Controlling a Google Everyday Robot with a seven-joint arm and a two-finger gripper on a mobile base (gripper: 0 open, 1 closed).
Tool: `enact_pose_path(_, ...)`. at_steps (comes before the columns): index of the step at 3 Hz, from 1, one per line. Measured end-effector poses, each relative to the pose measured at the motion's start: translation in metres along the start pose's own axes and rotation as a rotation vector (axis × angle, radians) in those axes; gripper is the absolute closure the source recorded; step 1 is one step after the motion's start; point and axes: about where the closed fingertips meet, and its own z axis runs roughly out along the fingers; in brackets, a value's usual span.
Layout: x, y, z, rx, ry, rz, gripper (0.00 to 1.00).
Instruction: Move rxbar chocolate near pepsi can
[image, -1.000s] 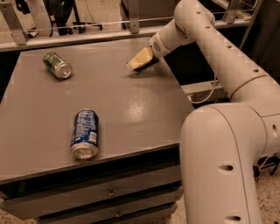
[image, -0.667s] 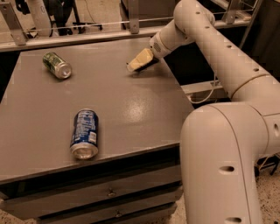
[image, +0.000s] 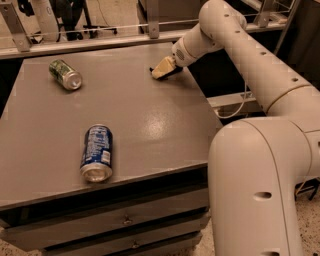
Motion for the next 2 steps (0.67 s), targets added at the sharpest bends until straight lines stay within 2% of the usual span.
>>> enact_pose_path(1, -0.001, 0.000, -0.002, 0.004, -0.001, -0.002, 0.71)
enact_pose_path(2, -0.007, 0.013, -0.016, -0.015, 0.006, -0.012, 0.95)
